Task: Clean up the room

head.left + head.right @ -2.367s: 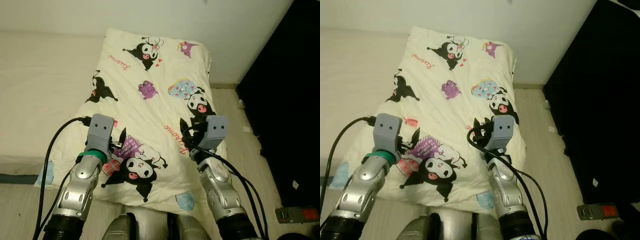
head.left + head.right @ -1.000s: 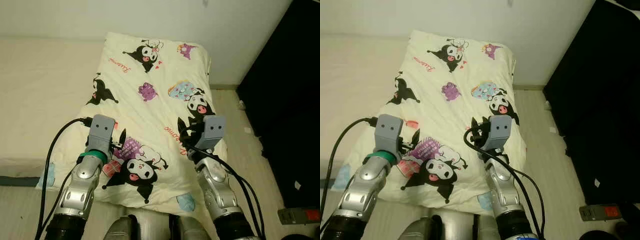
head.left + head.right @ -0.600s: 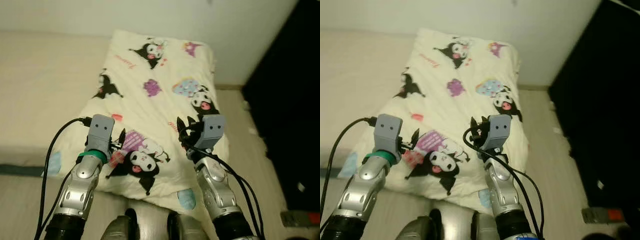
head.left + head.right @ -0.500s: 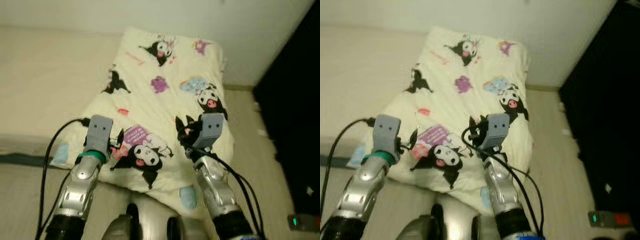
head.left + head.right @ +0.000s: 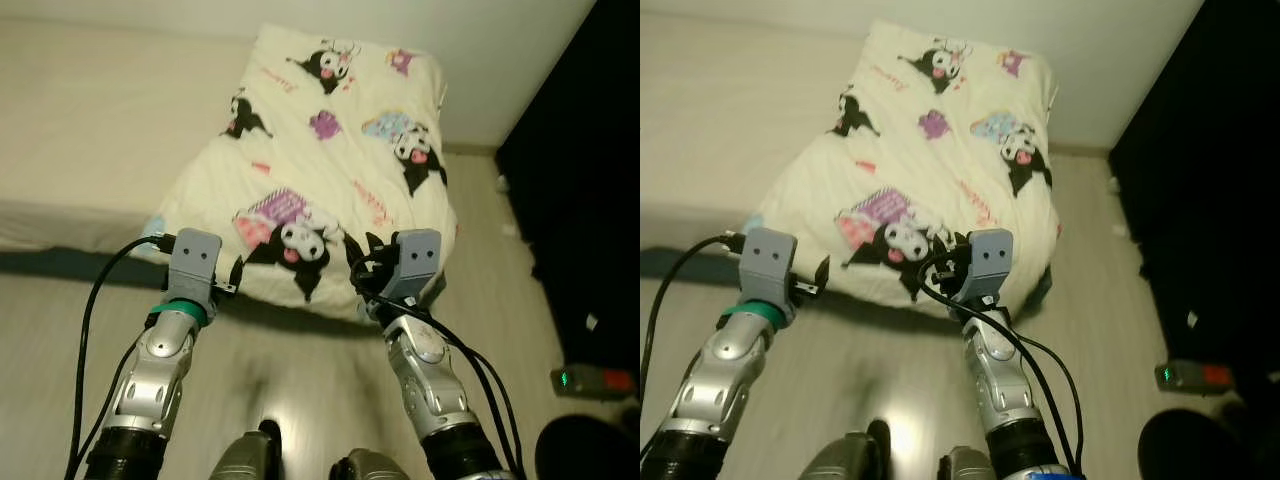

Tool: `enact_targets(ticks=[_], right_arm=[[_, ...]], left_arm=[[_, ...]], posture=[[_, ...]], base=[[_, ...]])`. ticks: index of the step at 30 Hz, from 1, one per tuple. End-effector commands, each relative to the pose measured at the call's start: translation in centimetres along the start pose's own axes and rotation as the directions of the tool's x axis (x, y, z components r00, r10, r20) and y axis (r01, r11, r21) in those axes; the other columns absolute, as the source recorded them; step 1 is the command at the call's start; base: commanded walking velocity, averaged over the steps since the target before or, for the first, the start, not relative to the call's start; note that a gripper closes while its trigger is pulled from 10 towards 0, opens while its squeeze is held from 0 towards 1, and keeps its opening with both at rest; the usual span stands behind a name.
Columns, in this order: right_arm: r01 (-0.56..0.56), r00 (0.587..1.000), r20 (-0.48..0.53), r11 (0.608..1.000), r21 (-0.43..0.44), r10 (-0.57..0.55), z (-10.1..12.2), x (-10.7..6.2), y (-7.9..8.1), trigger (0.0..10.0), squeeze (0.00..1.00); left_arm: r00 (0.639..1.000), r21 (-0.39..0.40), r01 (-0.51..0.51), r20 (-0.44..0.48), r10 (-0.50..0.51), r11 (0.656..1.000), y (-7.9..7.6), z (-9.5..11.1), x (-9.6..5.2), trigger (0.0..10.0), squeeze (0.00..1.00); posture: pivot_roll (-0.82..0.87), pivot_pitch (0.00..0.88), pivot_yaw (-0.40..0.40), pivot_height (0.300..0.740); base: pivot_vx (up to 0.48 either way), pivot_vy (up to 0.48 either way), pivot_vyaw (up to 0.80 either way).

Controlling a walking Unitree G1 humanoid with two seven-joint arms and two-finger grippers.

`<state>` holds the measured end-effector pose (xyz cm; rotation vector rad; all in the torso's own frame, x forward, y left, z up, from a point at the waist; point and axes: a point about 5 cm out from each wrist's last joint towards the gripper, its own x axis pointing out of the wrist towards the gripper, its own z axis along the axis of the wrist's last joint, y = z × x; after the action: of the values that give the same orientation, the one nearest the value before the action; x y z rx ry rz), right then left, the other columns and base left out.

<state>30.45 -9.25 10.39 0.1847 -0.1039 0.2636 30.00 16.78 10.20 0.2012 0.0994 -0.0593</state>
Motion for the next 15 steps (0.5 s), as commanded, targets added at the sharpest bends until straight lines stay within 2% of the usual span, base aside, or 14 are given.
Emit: enact_targets(ticks=[1, 10, 15], right_arm=[[0.008, 1.0, -0.008, 1.0, 0.004, -0.008, -0.28, -0.18, -0.12, 10.0, 0.0], [0.01, 1.0, -0.008, 1.0, 0.005, -0.01, -0.28, -0.22, -0.14, 10.0, 0.0], [0.007, 1.0, -0.009, 1.0, 0.005, -0.007, -0.33, -0.18, -0.04, 10.0, 0.0]], left_arm=[[1.0, 0.011, 0.01, -0.016, -0.009, 1.0, -0.15, -0.39, -0.14, 10.0, 0.0], [1.0, 0.008, 0.027, -0.007, -0.027, 1.0, -0.48, -0.24, -0.17, 10.0, 0.0], [0.999, 0.05, 0.034, 0.023, -0.035, 0.998, -0.52, 0.08, -0.16, 10.0, 0.0]], posture=[[-0.03, 0.076, 0.022, 0.74], [-0.02, 0.08, 0.021, 0.74], [-0.02, 0.081, 0.02, 0.74]], base=[[0.0, 0.0, 0.0], [0.0, 0.0, 0.0], [0.376, 0.0, 0.0]])
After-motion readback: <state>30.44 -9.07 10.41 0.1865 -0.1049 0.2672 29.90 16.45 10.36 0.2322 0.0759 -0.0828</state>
